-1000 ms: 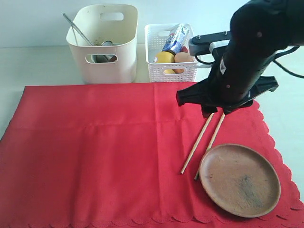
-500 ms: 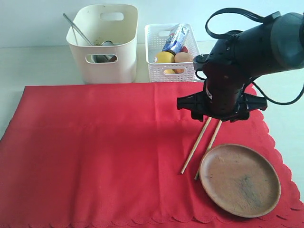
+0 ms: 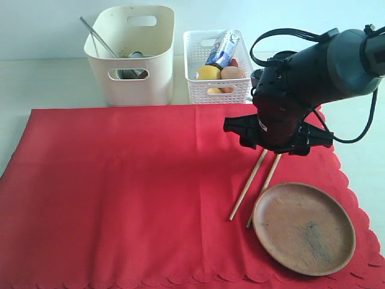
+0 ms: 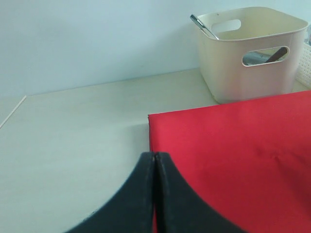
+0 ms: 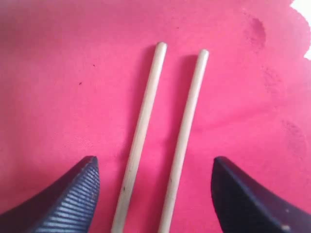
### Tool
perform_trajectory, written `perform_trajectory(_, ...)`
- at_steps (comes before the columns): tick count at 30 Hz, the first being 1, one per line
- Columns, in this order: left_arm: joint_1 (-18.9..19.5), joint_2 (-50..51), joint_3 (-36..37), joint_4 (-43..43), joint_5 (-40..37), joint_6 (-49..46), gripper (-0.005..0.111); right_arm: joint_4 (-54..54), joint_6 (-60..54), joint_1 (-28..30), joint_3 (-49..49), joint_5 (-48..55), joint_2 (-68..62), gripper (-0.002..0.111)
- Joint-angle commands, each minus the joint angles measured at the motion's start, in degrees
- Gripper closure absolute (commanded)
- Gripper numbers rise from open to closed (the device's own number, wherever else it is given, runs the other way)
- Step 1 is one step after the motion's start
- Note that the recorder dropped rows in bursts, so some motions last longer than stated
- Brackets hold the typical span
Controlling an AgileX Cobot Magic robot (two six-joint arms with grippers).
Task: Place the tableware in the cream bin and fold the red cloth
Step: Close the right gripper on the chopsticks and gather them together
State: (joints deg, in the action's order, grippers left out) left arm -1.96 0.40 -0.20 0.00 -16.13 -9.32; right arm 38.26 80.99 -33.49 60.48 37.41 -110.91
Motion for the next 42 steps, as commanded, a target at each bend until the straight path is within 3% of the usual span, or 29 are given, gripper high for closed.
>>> perform_trajectory(1,0.1,-0.4,0.2,0.0,0.4,0.3,0.107,1.3,1.7,0.2,-0.2,-0.2,0.1,0.045)
perform_trajectory(12,0.1,-0.4,0.2,0.0,0.4,0.3,0.107,4.1,6.7,0.2,-0.2,-1.9,-6.4,0.049)
perform_trajectory(24,0.1,-0.4,0.2,0.0,0.4,0.3,0.107,3.4,10.8,0.2,-0.2,-1.3,-8.5,0.108)
perform_trajectory(35,0.1,-0.4,0.2,0.0,0.4,0.3,0.107,3.4,10.5,0.2,-0.2,-15.3,-6.5,0.108)
perform_trajectory(42,0.1,-0.4,0.2,0.0,0.4,0.3,0.107,4.0,7.5,0.2,-0.2,-13.5,-1.0,0.108)
